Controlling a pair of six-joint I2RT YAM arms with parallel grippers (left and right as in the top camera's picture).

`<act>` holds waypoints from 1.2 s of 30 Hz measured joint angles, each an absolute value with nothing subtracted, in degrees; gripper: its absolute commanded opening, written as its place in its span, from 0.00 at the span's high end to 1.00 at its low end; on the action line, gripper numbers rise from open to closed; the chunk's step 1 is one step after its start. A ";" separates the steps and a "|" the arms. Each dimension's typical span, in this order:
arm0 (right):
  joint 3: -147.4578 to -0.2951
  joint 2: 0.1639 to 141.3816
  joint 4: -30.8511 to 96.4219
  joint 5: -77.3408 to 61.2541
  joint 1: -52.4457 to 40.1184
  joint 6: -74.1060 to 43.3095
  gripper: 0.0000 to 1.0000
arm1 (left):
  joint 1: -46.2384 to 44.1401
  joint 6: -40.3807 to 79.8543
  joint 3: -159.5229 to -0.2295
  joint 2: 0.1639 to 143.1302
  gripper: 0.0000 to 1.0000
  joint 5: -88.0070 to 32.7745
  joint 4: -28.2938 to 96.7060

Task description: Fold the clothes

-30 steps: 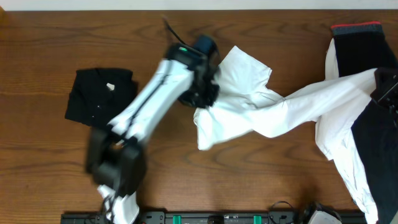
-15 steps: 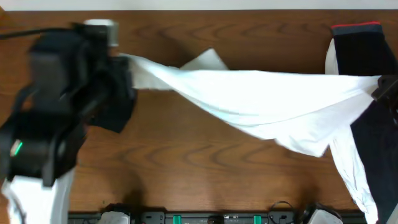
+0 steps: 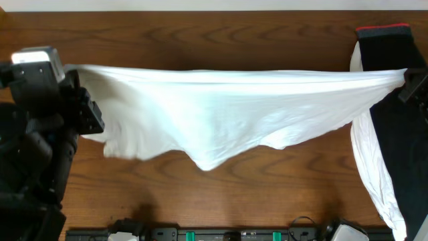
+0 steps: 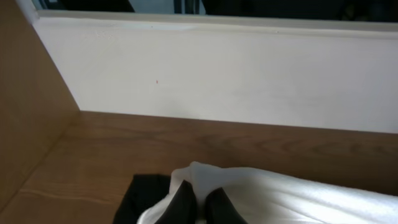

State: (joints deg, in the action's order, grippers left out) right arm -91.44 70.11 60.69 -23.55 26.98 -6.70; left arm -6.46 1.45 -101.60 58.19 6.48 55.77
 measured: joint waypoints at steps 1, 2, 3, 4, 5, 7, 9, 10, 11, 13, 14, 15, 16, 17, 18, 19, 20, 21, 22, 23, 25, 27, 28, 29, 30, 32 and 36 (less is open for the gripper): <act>-91.44 70.11 60.66 -23.73 26.98 -6.48 0.99 | -6.46 1.45 -101.60 58.48 0.94 6.66 55.05; -91.44 70.11 60.64 -23.90 26.98 -6.33 0.99 | -6.46 1.45 -101.60 58.70 0.94 6.74 54.41; -91.44 70.11 60.62 -24.29 26.98 -6.17 0.99 | -6.46 1.45 -101.60 58.83 0.94 6.87 53.67; -91.44 70.11 60.55 -25.15 26.98 -5.65 0.99 | -6.46 1.45 -101.60 58.85 0.94 6.94 53.25; -91.44 70.11 60.45 -26.13 26.98 -5.10 0.99 | -6.46 1.45 -101.62 58.81 0.94 7.09 53.25; -91.44 69.91 59.46 -29.63 26.98 -2.72 0.99 | -6.46 1.45 -102.04 58.74 0.94 7.42 53.45; -91.44 69.01 57.65 -31.59 26.98 -2.15 0.99 | -6.44 1.45 -103.11 58.78 0.94 7.73 53.65; -91.44 68.29 56.93 -31.70 26.98 -2.35 0.99 | -6.42 1.45 -103.81 58.76 0.94 7.77 53.78; -91.44 67.64 56.31 -31.77 27.00 -2.52 0.99 | -6.42 1.45 -104.38 58.72 0.94 7.86 54.06; -91.44 65.47 54.76 -32.40 26.98 -2.63 0.98 | -6.42 1.45 -105.58 58.70 0.94 7.97 54.92; -91.44 64.36 54.04 -32.62 26.98 -2.74 0.98 | -6.42 1.45 -106.08 58.63 0.94 8.01 55.35; -91.46 63.18 53.45 -32.67 27.00 -2.94 0.98 | -6.42 1.45 -106.41 58.54 0.94 8.05 55.51; -91.46 62.11 53.04 -32.62 26.98 -3.27 0.99 | -6.42 1.45 -106.76 58.43 0.94 8.12 55.55; -91.48 61.04 52.80 -32.53 26.98 -3.68 0.99 | -6.42 1.45 -107.26 58.41 0.94 8.14 55.57; -91.57 60.05 52.86 -32.27 26.98 -4.16 0.99 | -6.42 1.45 -107.87 58.43 0.94 8.14 55.70; -91.79 59.13 53.08 -32.05 26.98 -4.60 0.99 | -6.42 1.45 -108.73 58.43 0.94 8.14 56.03; -92.05 58.61 53.36 -31.88 26.98 -4.99 0.99 | -6.44 1.45 -109.69 58.46 0.94 8.14 56.36; -92.47 58.17 53.89 -31.68 26.98 -5.39 0.99 | -6.44 1.45 -110.67 58.54 0.94 8.14 56.64; -93.08 57.87 54.50 -31.55 26.98 -5.74 0.99 | -6.44 1.45 -111.98 58.61 0.94 8.12 56.99; -93.62 57.71 54.87 -31.46 26.98 -6.09 0.99 | -6.44 1.45 -113.54 58.61 0.94 7.99 57.23; -94.87 57.71 55.68 -31.31 26.98 -7.01 0.99 | -6.44 1.43 -116.49 58.59 0.94 7.27 57.71; -96.07 57.89 56.16 -31.22 26.98 -7.73 0.99 | -6.44 1.45 -119.02 58.08 0.94 6.20 58.72; -96.62 58.02 56.31 -31.20 26.98 -8.14 0.99 | -6.44 1.43 -120.09 57.76 0.94 5.82 59.46; -97.32 58.13 56.51 -31.14 27.00 -8.56 0.99 | -6.44 1.45 -121.08 57.45 0.94 5.45 60.34; -97.89 58.19 56.82 -31.07 26.98 -8.75 0.99 | -6.44 1.43 -121.86 57.17 0.94 5.02 61.14; -99.68 58.26 58.57 -30.68 26.98 -9.23 0.98 | -6.44 1.43 -122.83 56.90 0.94 4.62 62.41; -100.97 58.13 60.75 -28.84 26.98 -9.76 0.98 | -6.44 1.43 -123.13 57.21 0.94 4.40 63.61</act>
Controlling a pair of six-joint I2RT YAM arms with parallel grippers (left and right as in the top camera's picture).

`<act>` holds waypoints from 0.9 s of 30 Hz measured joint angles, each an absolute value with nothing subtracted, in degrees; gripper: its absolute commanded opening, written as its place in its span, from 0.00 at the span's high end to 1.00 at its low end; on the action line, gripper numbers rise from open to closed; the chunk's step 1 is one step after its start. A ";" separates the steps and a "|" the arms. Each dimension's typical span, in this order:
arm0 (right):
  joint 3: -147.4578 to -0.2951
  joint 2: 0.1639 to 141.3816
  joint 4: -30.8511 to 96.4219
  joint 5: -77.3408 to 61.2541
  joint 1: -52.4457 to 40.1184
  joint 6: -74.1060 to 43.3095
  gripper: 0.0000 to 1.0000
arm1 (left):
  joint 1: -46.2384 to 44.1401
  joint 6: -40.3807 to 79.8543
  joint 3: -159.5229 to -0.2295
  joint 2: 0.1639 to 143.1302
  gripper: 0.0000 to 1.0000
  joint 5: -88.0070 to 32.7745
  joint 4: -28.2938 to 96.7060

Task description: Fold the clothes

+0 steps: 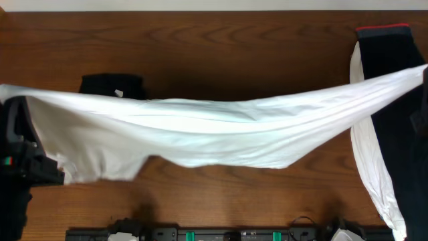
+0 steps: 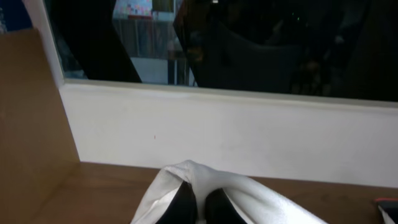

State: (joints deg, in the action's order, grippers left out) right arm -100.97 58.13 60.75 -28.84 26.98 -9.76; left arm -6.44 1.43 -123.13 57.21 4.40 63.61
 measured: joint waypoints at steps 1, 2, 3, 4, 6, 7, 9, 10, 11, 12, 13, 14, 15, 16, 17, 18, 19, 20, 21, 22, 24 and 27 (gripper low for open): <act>-101.12 58.13 61.63 -28.14 27.00 -9.89 0.98 | -6.44 1.43 -123.13 57.54 0.94 4.38 63.86; -101.21 58.33 62.22 -27.35 26.98 -9.93 0.98 | -6.44 1.41 -123.13 58.02 0.94 4.38 64.01; -101.23 58.65 62.61 -26.85 26.98 -10.02 0.98 | -6.44 1.30 -123.13 58.61 0.94 4.32 64.12; -101.25 59.24 63.05 -26.30 26.98 -10.04 0.98 | -6.44 1.15 -123.22 59.64 0.94 4.25 64.12; -101.30 61.14 63.61 -25.61 26.98 -10.07 0.99 | -6.44 0.99 -123.46 62.26 0.94 4.23 64.16; -101.32 62.19 63.70 -25.41 26.98 -10.09 0.99 | -6.44 0.95 -123.55 63.75 0.94 4.23 64.18; -101.32 65.49 63.92 -25.04 26.98 -10.09 0.99 | -6.44 0.75 -123.63 67.90 0.94 4.21 64.23; -101.34 67.20 63.86 -25.02 26.98 -10.09 0.99 | -6.44 0.60 -123.63 70.37 0.94 4.16 64.12; -101.34 69.10 63.72 -24.99 26.98 -10.09 0.99 | -6.44 0.51 -123.63 72.93 0.94 4.10 63.99; -101.34 71.55 63.42 -24.99 26.98 -10.09 0.99 | -6.44 0.34 -123.63 75.99 0.94 3.97 63.44; -101.32 73.76 63.09 -24.99 26.96 -10.09 0.98 | -6.44 0.19 -123.63 78.48 0.94 3.81 62.85; -101.32 76.40 62.54 -24.93 26.81 -10.11 0.97 | -6.48 0.10 -123.61 82.13 0.94 3.64 61.84; -101.30 78.83 61.89 -24.86 26.70 -10.13 0.96 | -6.48 -0.03 -123.59 85.41 0.94 3.46 60.86; -101.30 80.73 61.28 -24.80 26.39 -10.13 0.96 | -6.48 -0.05 -123.52 88.40 0.94 3.31 59.88; -101.30 83.18 59.92 -24.75 26.02 -10.24 0.96 | -6.48 -0.08 -123.46 91.57 0.94 3.25 58.81; -101.30 85.49 58.26 -24.69 25.56 -10.26 0.95 | -6.48 -0.14 -123.39 94.61 0.94 3.16 57.47; -101.30 87.70 56.80 -24.62 25.10 -10.26 0.93 | -6.48 -0.27 -123.35 97.54 0.93 3.16 56.03; -101.30 90.28 54.50 -24.64 24.43 -10.28 0.88 | -6.48 -0.32 -123.26 100.95 0.91 3.18 54.08; -101.30 92.12 52.60 -24.86 23.94 -10.24 0.79 | -6.46 -0.36 -123.24 103.11 0.87 3.18 52.62; -101.30 94.30 50.11 -25.28 23.24 -10.48 0.68 | -6.48 -0.49 -123.22 105.27 0.73 3.14 51.35; -101.30 97.95 46.96 -26.15 21.78 -9.98 0.56 | -6.46 -1.04 -123.17 109.86 0.39 3.20 48.69; -101.30 101.95 46.50 -26.98 20.12 -8.54 0.52 | -6.35 -1.54 -123.17 114.45 0.21 3.25 48.45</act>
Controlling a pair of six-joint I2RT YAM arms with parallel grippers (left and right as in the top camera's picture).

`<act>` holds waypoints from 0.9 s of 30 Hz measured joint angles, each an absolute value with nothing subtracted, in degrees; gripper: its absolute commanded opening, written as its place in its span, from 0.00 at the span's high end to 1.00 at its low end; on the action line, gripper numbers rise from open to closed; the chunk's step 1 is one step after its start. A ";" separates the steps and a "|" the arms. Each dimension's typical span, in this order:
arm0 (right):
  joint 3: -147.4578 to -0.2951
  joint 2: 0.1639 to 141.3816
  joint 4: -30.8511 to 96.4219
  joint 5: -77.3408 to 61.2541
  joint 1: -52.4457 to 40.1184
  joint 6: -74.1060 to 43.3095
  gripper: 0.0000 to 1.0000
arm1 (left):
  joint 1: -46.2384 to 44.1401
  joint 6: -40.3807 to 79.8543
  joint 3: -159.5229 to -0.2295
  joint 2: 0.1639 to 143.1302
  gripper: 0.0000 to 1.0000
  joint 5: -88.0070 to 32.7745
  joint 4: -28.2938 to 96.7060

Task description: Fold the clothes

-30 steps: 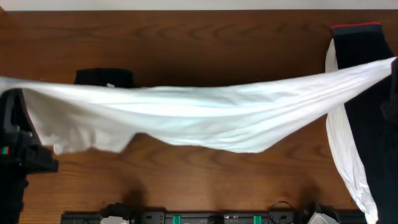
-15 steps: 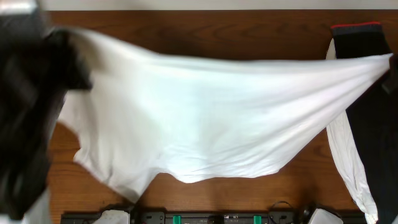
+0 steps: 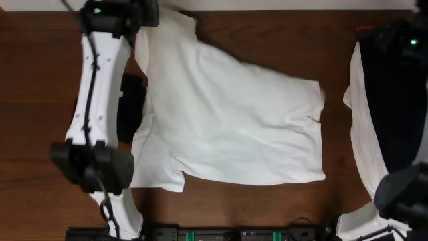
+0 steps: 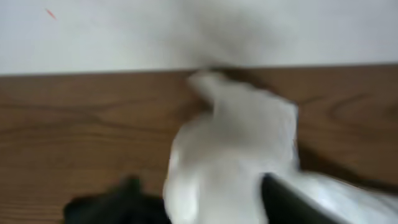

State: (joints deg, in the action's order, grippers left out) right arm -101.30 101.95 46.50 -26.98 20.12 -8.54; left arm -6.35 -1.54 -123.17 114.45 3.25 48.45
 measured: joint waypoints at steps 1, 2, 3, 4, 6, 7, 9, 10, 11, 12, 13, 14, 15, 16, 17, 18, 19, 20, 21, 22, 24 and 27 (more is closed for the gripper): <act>-101.27 102.76 47.31 -27.09 19.86 -8.14 0.51 | -6.31 -1.78 -123.11 115.24 0.17 3.40 48.99; -101.23 103.11 48.25 -27.18 19.84 -7.75 0.51 | -6.22 -1.85 -123.02 115.66 0.15 3.70 49.71; -101.16 103.13 49.28 -27.16 19.88 -7.31 0.51 | -6.11 -1.80 -122.93 115.68 0.13 4.19 50.28; -101.16 103.13 50.15 -27.18 19.94 -7.03 0.51 | -5.96 -1.78 -122.91 115.59 0.13 4.78 50.87; -101.19 102.80 52.88 -27.20 20.34 -6.61 0.50 | -5.45 -1.98 -122.91 114.54 0.12 6.20 52.69; -101.21 102.69 54.74 -27.16 20.45 -6.28 0.50 | -5.21 -1.98 -122.91 113.78 0.12 6.85 53.74; -101.21 102.59 59.22 -27.14 20.69 -5.41 0.50 | -4.58 -2.00 -122.91 111.68 0.12 7.97 55.94; -101.21 102.59 60.95 -27.00 20.69 -5.08 0.50 | -4.27 -2.00 -122.91 110.17 0.12 8.40 57.01; -101.21 102.59 63.31 -26.92 20.69 -4.54 0.50 | -4.08 -2.00 -122.91 108.64 0.12 8.75 58.17; -101.21 102.59 65.01 -26.79 20.64 -4.10 0.50 | -3.88 -2.00 -122.91 107.28 0.12 9.08 59.20; -101.21 102.59 67.11 -26.50 20.58 -3.60 0.50 | -3.77 -1.98 -122.91 105.51 0.12 9.30 60.38; -101.21 102.59 68.90 -26.09 20.43 -3.18 0.50 | -3.73 -1.96 -122.91 103.35 0.12 9.43 61.56; -101.19 102.59 70.24 -25.56 20.25 -2.92 0.50 | -3.75 -1.98 -122.91 101.06 0.12 9.41 62.65; -101.19 102.59 71.35 -24.77 19.90 -2.63 0.50 | -3.75 -1.96 -122.91 99.22 0.12 9.30 63.90; -101.19 102.59 72.27 -23.73 19.31 -2.46 0.50 | -3.79 -1.96 -122.91 97.14 0.12 8.97 65.21; -101.10 102.59 72.55 -22.98 18.85 -2.31 0.51 | -3.81 -1.89 -122.91 95.42 0.12 8.67 66.37; -100.82 102.56 72.40 -22.13 18.04 -2.20 0.54 | -3.81 -1.74 -122.91 93.27 0.12 7.97 67.75; -100.38 102.50 72.16 -21.63 17.32 -2.11 0.60 | -3.79 -1.58 -122.93 91.57 0.12 7.49 68.88; -99.63 102.43 71.57 -21.15 16.60 -1.98 0.69 | -3.79 -1.32 -122.93 89.58 0.12 6.74 70.43; -98.28 102.24 70.37 -20.60 15.66 -1.69 0.75 | -3.79 -1.06 -122.96 87.90 0.12 6.13 71.88; -95.11 102.02 67.09 -18.11 13.93 -3.44 0.81 | -3.81 -0.19 -123.04 85.06 0.12 5.08 74.70; -89.08 102.02 58.46 -13.17 12.03 -7.35 0.83 | -3.79 0.27 -123.13 82.32 0.13 4.32 78.98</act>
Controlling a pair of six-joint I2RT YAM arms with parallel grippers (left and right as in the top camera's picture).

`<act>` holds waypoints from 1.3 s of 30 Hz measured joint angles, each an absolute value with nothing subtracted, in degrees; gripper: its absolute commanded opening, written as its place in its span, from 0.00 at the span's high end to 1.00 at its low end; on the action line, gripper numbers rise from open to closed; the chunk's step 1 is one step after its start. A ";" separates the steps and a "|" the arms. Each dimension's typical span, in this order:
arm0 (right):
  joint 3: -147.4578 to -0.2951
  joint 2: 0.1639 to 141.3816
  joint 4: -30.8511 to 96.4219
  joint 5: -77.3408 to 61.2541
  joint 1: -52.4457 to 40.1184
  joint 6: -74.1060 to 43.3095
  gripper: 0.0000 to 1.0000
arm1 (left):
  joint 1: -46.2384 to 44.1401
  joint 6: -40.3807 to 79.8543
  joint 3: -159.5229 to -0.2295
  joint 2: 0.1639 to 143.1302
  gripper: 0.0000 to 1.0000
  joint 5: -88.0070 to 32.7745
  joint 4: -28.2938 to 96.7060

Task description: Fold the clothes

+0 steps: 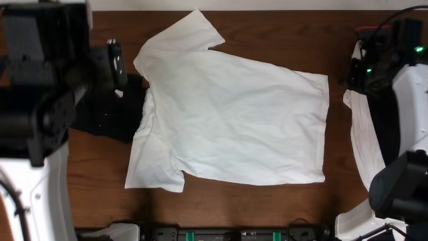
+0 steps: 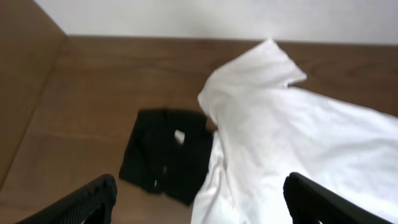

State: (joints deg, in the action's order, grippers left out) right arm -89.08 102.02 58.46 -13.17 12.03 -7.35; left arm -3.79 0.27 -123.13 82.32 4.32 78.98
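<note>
A white T-shirt (image 1: 231,120) lies spread flat on the wooden table (image 1: 281,33), with one sleeve pointing to the far edge and the other to the near left. The left wrist view shows the same T-shirt (image 2: 298,143) below and right of my left gripper (image 2: 200,208). That gripper hangs wide open above the shirt's left edge with nothing between its fingers (image 2: 87,199). My right arm (image 1: 378,67) stands off the shirt's right hem. Its fingers are too small to read.
A folded black garment (image 1: 107,114) lies against the shirt's left side, partly under it; it also shows as the black garment (image 2: 165,155) in the left wrist view. A pile of black and white clothes (image 1: 378,147) lies along the right edge. A wall borders the far side.
My left arm was stretched to the far edge at the shirt's sleeve; it now stands back at the left with its gripper open. The shirt lies flatter, and its right hem is straighter.
The shirt hung stretched between both grippers over the table. Then it was still stretched between them, with the black garment showing behind it. Then it lay on the table with my left gripper at the far sleeve. Now it lies flat, and the left gripper is off it.
</note>
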 measured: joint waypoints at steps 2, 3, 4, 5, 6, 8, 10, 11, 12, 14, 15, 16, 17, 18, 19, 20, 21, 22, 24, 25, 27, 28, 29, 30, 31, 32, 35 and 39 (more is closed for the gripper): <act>-84.66 102.02 51.46 -11.22 11.73 -9.06 0.88 | -3.79 0.45 -123.13 81.56 0.14 4.12 80.84; -82.41 102.02 47.62 -10.41 11.75 -9.96 0.90 | -3.79 0.47 -123.13 81.38 0.14 3.88 81.32; -81.08 102.02 45.12 -10.02 11.77 -10.48 0.91 | -3.79 0.62 -123.13 81.32 0.14 3.77 81.47; -79.35 102.02 41.91 -9.56 11.79 -11.11 0.93 | -3.79 0.67 -123.13 81.32 0.14 3.60 81.47; -77.84 102.02 39.09 -9.28 11.77 -11.70 0.96 | -3.79 0.69 -123.13 81.34 0.14 3.53 81.54; -75.24 102.02 34.28 -8.95 11.77 -13.13 0.98 | -3.79 0.86 -123.13 81.38 0.14 3.33 81.69; -72.40 102.02 29.71 -8.73 11.77 -14.55 0.99 | -3.79 1.17 -123.13 81.38 0.16 2.94 81.89; -71.31 102.02 28.08 -8.67 11.77 -15.35 0.99 | -3.79 1.30 -123.13 81.38 0.16 2.90 81.97; -70.11 102.02 26.55 -8.56 11.77 -16.14 0.99 | -3.79 1.37 -123.13 81.38 0.16 2.85 82.02; -67.72 102.02 23.66 -8.51 11.75 -17.54 0.99 | -3.79 1.52 -123.13 81.38 0.16 2.72 82.02; -66.57 102.02 22.15 -8.51 11.62 -18.02 0.99 | -3.79 1.56 -123.13 81.38 0.16 2.70 82.00; -64.93 102.02 20.25 -8.49 11.35 -18.57 0.99 | -3.79 1.58 -123.13 81.38 0.16 2.68 81.93; -64.20 102.02 19.75 -8.58 11.18 -18.90 0.99 | -3.79 1.67 -123.13 81.38 0.16 2.61 81.78; -62.87 102.02 18.24 -8.51 10.70 -19.16 0.99 | -3.79 1.69 -123.13 81.38 0.16 2.50 81.58; -61.67 102.02 16.91 -8.51 10.24 -19.33 0.99 | -3.79 1.69 -123.13 81.38 0.16 2.48 81.36; -60.62 102.02 15.84 -8.58 9.69 -19.55 0.99 | -3.79 1.69 -123.13 81.38 0.16 2.33 81.10; -59.59 102.02 14.92 -8.58 9.15 -19.73 0.99 | -3.79 1.69 -123.13 81.38 0.16 2.31 80.90; -58.72 102.02 14.35 -8.60 8.62 -19.88 0.99 | -3.79 1.72 -123.13 81.38 0.16 2.26 80.79; -57.12 102.02 13.39 -8.75 7.70 -20.05 0.99 | -3.79 1.72 -123.13 81.38 0.16 2.13 80.71; -56.47 102.02 12.93 -8.78 7.33 -20.16 0.99 | -3.79 1.69 -123.13 81.38 0.16 2.09 80.71; -55.33 102.24 11.88 -8.91 6.85 -20.25 0.99 | -3.79 1.72 -123.13 81.38 0.16 2.07 80.68; -54.94 102.80 11.42 -8.97 6.70 -20.32 0.99 | -3.79 1.69 -123.13 81.38 0.16 2.07 80.71; -54.85 103.37 11.16 -8.95 6.70 -20.36 0.99 | -3.79 1.72 -123.13 81.38 0.16 2.07 80.71; -54.81 104.33 10.61 -8.97 6.70 -20.40 0.99 | -3.79 1.72 -123.13 81.38 0.16 2.07 80.71; -54.81 105.54 9.93 -8.95 6.70 -20.40 0.99 | -3.79 1.72 -123.13 81.38 0.16 2.07 80.71; -54.76 106.65 9.06 -8.93 6.72 -20.47 0.99 | -3.79 1.69 -123.13 81.38 0.16 2.07 80.71; -55.02 107.59 6.37 -7.35 7.09 -20.47 0.99 | -3.79 1.69 -123.13 81.38 0.16 2.00 80.68; -55.24 108.40 3.33 -2.81 8.32 -20.45 0.99 | -3.79 1.69 -123.13 81.38 0.16 1.89 80.68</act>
State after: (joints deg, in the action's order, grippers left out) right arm -55.24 108.40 3.33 -2.81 8.32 -20.45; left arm -3.79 1.69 -123.13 81.38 1.89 80.68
